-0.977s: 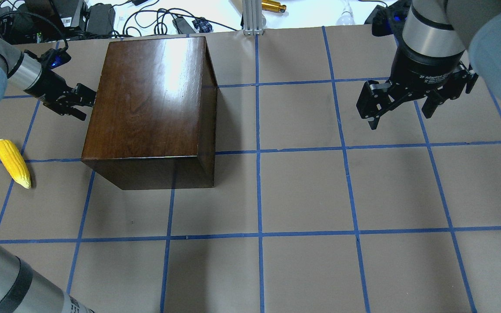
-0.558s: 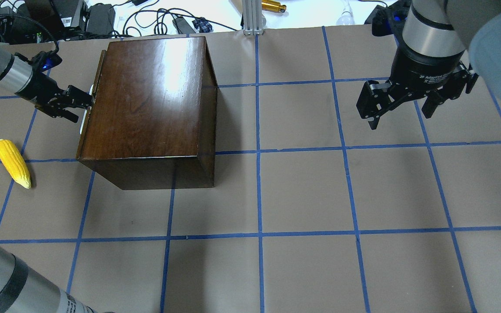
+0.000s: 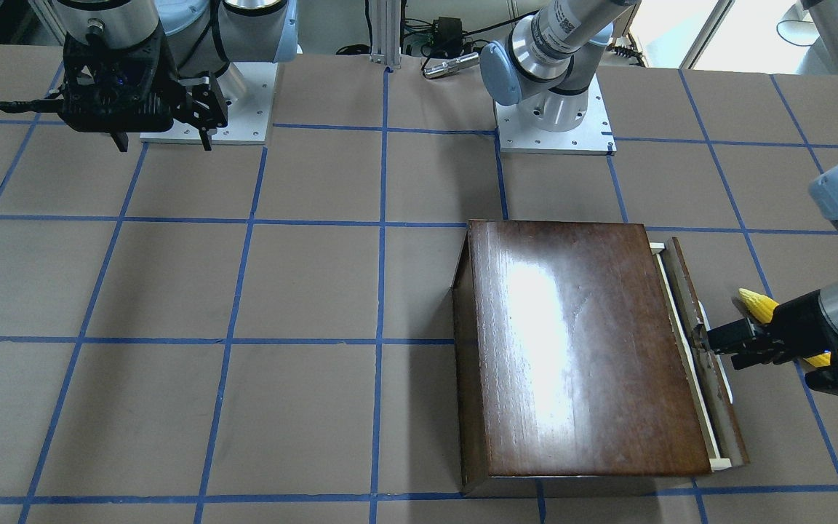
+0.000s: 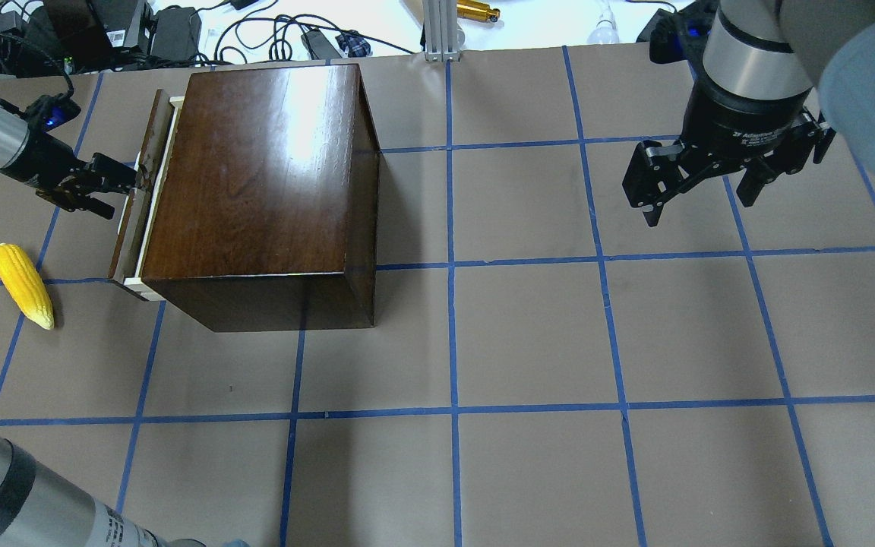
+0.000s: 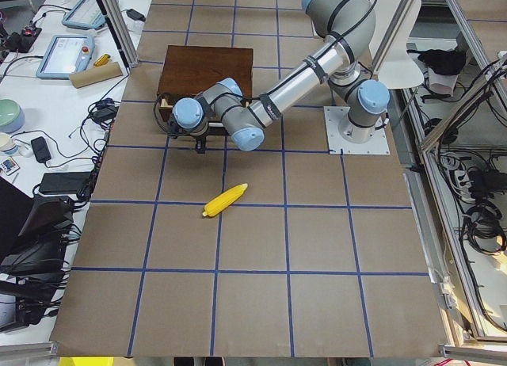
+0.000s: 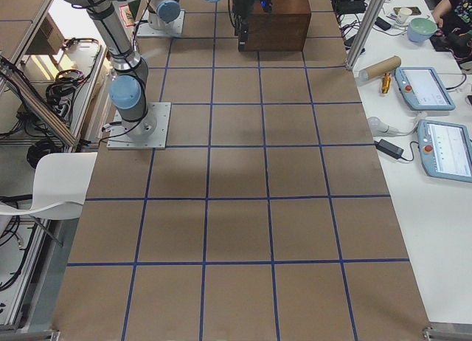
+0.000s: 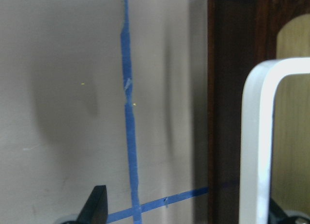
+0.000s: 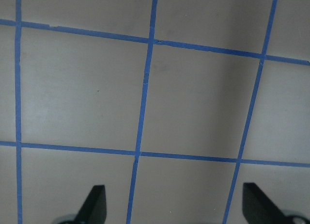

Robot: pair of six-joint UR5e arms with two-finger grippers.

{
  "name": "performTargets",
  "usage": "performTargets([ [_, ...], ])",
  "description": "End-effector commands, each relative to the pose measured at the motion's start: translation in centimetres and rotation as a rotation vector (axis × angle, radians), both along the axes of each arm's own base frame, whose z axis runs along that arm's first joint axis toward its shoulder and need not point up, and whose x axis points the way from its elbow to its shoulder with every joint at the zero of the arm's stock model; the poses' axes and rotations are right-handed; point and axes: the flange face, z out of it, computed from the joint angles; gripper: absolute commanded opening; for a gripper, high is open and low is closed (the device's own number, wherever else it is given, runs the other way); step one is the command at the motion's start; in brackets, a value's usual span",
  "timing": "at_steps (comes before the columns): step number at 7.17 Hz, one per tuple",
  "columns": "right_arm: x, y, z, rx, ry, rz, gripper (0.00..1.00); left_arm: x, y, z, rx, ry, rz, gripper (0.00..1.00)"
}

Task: Open drawer and put corn inside
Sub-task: 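Pull the drawer outward from the cabinet with the left gripper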

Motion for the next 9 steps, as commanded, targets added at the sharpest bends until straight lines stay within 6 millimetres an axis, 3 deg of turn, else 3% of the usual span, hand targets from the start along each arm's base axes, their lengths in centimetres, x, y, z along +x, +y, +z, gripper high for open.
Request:
performTargets([
  [1, 0.0, 0.0, 0.0, 0.0, 0.0, -0.001, 1.0, 1.4, 0.5, 0.1, -0.002, -0.001, 0.021, 1.0],
  [7, 0.0, 0.0, 0.0, 0.0, 0.0, -0.001, 1.0, 5.0, 1.7, 0.2, -0.004, -0.035, 0.052, 1.0],
  [9, 0.0, 0.0, 0.0, 0.0, 0.0, -0.001, 1.0, 5.3, 1.8, 0.3, -0.005, -0.038, 0.057, 1.0],
])
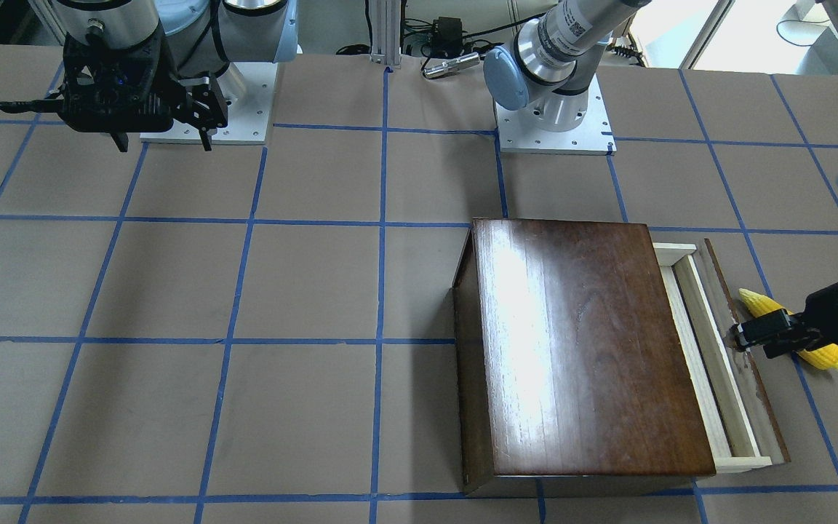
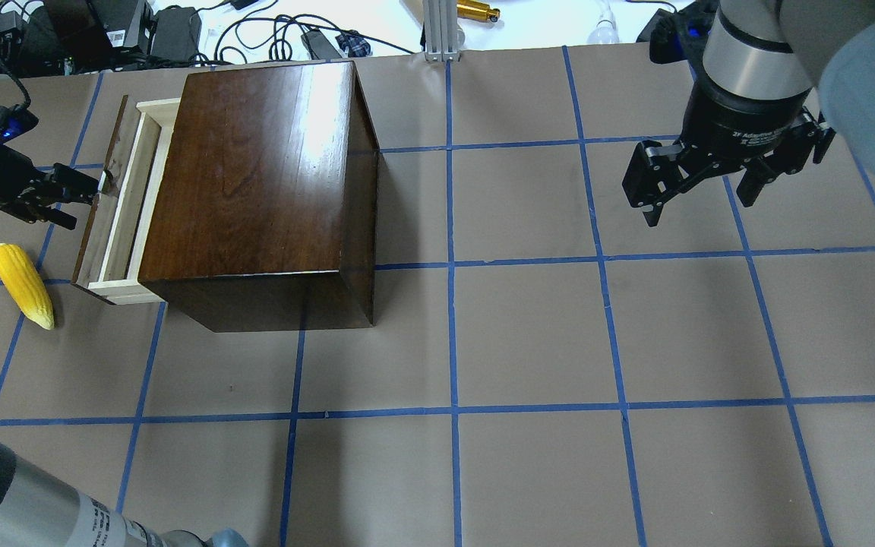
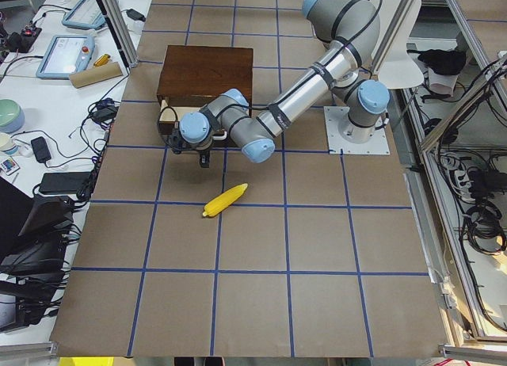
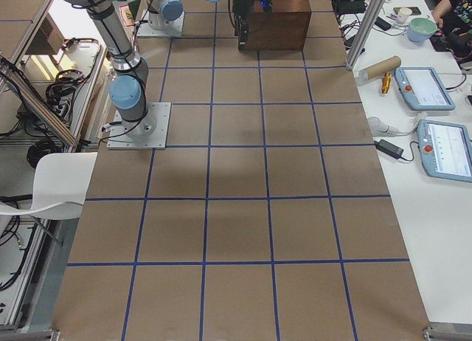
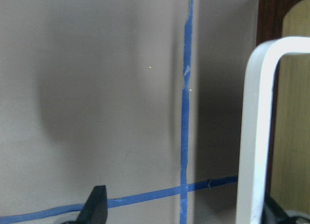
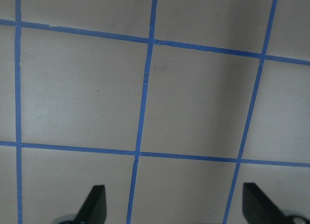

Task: Open drawer and put corn inside
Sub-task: 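Pull the drawer outward from the cabinet with the left gripper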

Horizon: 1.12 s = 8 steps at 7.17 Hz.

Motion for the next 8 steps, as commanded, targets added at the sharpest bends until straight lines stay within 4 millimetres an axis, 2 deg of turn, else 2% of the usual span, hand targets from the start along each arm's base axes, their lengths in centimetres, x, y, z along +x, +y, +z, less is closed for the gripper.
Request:
performTargets([
  [1, 0.0, 0.0, 0.0, -0.001, 0.0, 0.001, 1.0, 0.3, 0.1, 0.1, 0.001, -0.009, 0.001, 1.0],
  [3, 0.0, 0.0, 0.0, 0.0, 0.0, -0.001, 1.0, 0.7, 0.3, 0.4, -0.001, -0.023, 0.004, 1.0],
  [4, 0.0, 0.0, 0.0, -0.001, 0.0, 0.001, 1.0, 1.6, 0.7, 0.4, 0.001, -0.027, 0.018, 1.0],
  [8, 0.0, 0.0, 0.0, -0.001, 0.0, -0.001, 1.0, 1.9, 0.9, 0.8, -0.005, -0.039, 0.019, 1.0],
])
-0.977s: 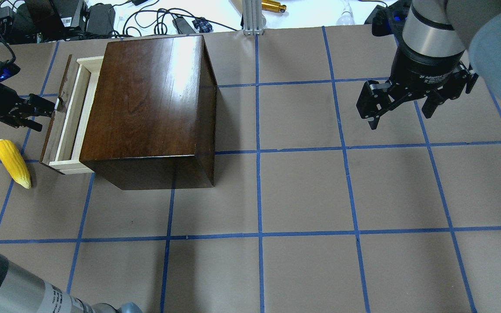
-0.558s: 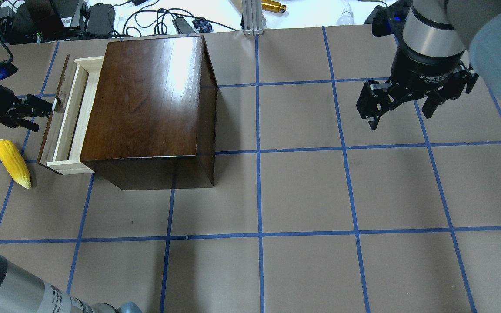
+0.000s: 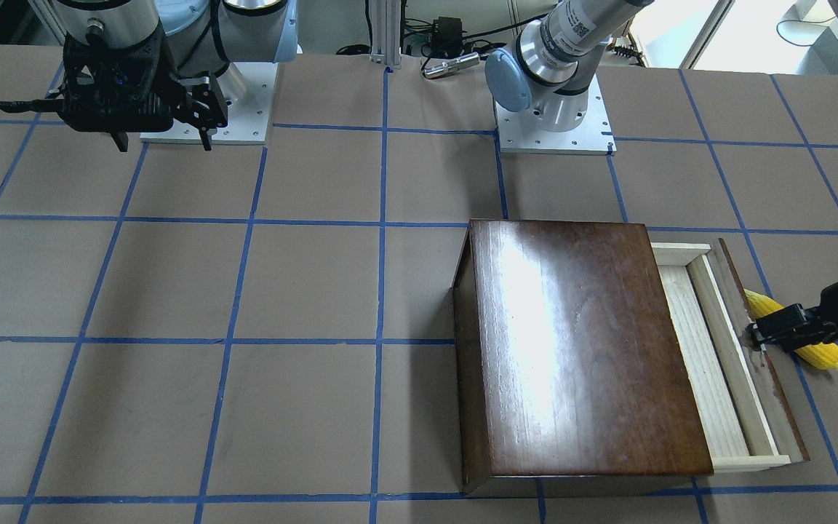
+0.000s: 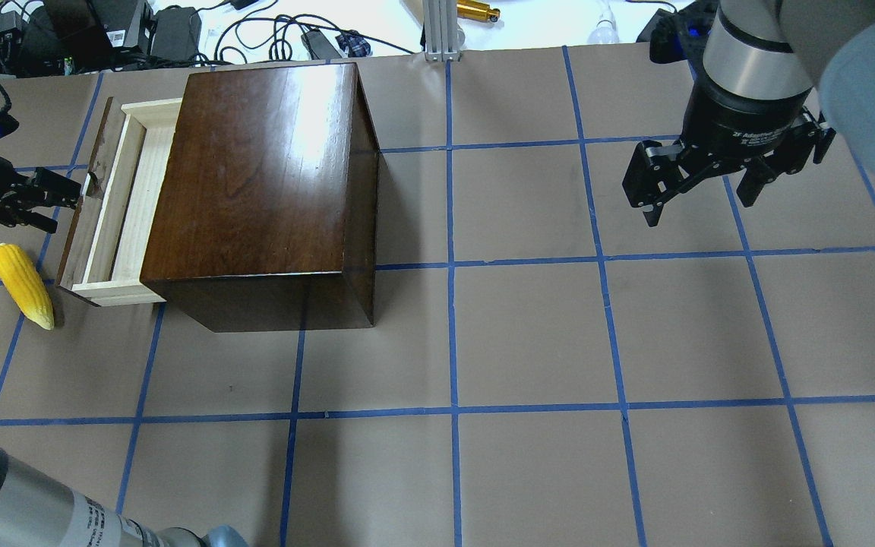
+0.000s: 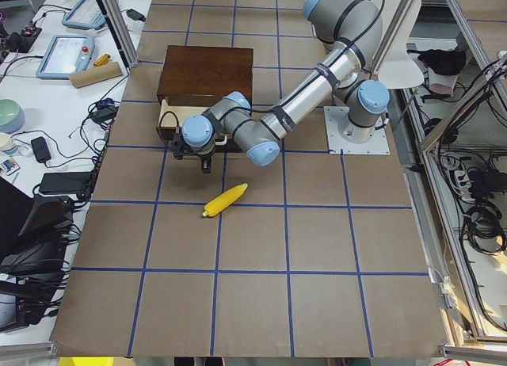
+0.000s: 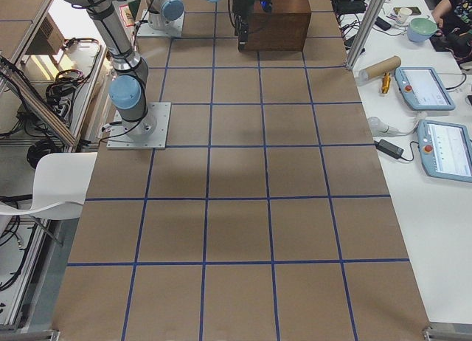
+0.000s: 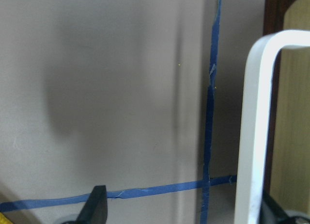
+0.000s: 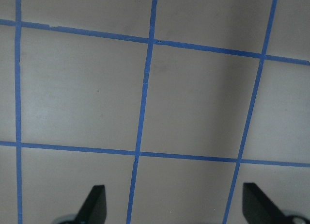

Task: Open drawer and put corn inside
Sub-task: 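Release the handle and move the left gripper over the yellow corn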

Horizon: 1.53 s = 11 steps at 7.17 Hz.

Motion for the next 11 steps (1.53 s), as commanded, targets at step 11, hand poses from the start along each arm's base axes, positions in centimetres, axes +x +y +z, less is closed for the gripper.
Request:
performTargets([
  [11, 0.0, 0.0, 0.0, 0.001, 0.0, 0.0, 1.0, 8.3, 3.9, 1.4, 0.073, -0.304, 0.061, 1.0],
])
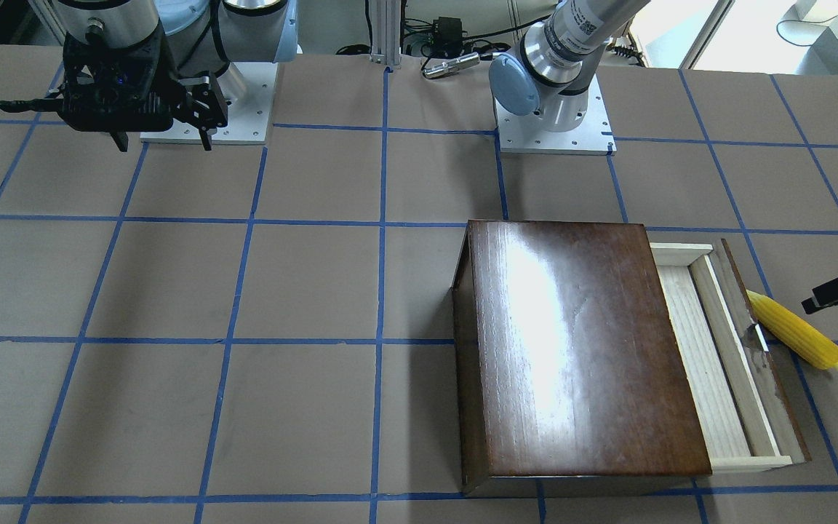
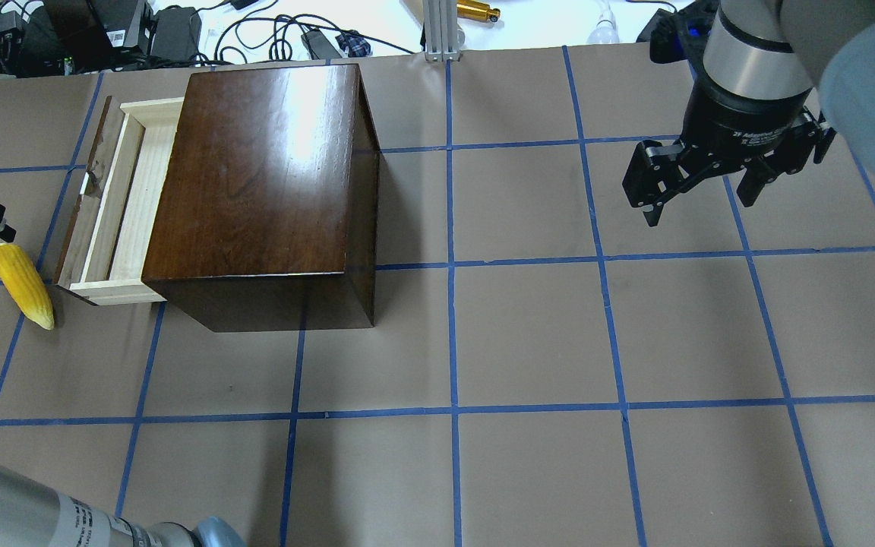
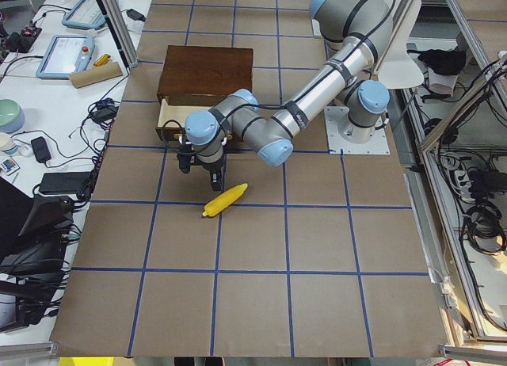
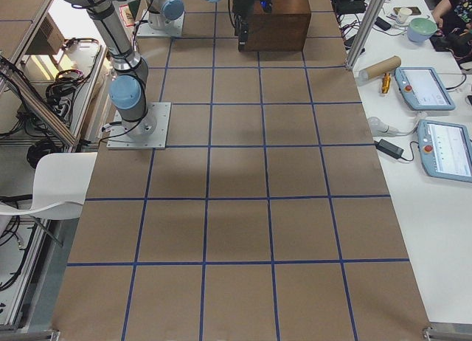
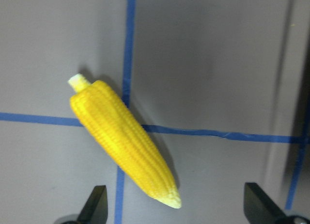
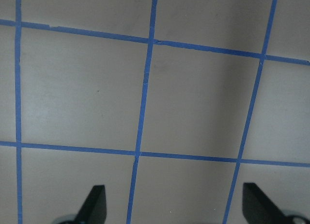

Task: Open drawer and put corn inside
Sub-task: 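Lower the left gripper and grasp the yellow corn cob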

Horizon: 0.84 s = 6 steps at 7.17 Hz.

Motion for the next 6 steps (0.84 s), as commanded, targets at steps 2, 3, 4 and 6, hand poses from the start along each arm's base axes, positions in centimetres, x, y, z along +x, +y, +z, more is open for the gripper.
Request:
performTargets([
  [2, 0.0, 0.0, 0.0, 0.001, 0.0, 0.001, 1.0, 0.7, 0.6, -5.9, -0.1, -0.103, -0.028, 1.0],
  [3, 0.0, 0.0, 0.0, -0.001, 0.0, 0.0, 1.0, 0.6, 0.6, -7.5, -0.104, -0.103, -0.028, 1.0],
  [4, 0.0, 0.0, 0.0, 0.001, 0.0, 0.001, 1.0, 0.7, 0.4, -9.4, -0.086, -0.079, -0.028, 1.0],
  [6, 0.0, 0.0, 0.0, 0.0, 0.0, 0.001, 1.0, 1.0, 0.2, -12.7, -0.048, -0.049, -0.072, 1.0],
])
